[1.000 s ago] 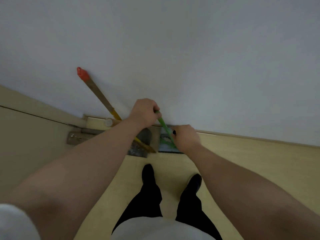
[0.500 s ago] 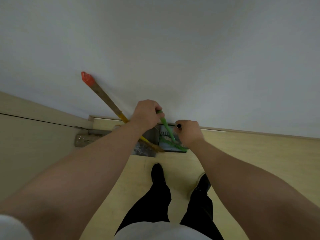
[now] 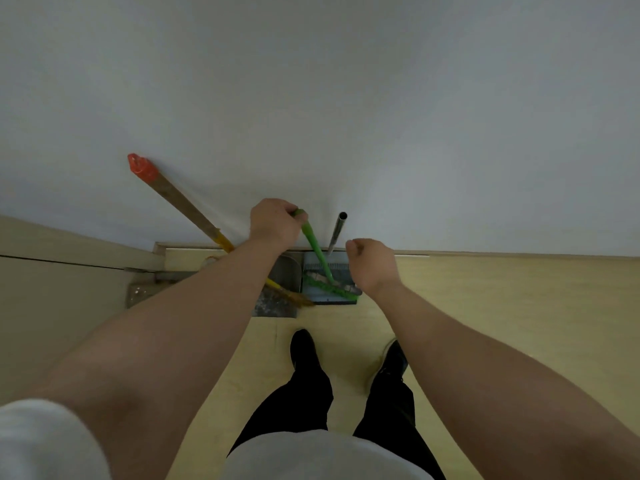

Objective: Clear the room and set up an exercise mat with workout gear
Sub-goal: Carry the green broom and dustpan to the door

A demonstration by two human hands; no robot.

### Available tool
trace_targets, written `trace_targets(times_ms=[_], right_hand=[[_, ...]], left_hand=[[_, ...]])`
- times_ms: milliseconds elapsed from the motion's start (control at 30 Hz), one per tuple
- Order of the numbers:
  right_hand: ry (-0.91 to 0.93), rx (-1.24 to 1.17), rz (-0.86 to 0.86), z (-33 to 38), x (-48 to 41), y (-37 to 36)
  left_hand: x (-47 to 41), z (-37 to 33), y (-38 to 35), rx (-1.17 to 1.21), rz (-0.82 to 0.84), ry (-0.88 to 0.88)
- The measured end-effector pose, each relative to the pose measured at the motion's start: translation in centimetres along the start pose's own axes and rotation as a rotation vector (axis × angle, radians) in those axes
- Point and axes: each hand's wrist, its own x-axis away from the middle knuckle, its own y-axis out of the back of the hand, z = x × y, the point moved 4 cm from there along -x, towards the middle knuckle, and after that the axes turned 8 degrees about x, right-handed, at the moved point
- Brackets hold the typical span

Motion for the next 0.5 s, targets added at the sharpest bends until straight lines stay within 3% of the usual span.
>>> trace_targets(times_ms=[267, 500], right_hand=[[0.046, -0.085, -0.07, 0.8, 2.4, 2.0], [0.041, -0.17, -0.184, 0.5, 4.2, 6.0]], left_hand=[[-0.3, -1.4, -1.6, -0.14, 0.04, 0.156], [2.3, -2.8, -1.3, -0.113, 0.092, 0.161]])
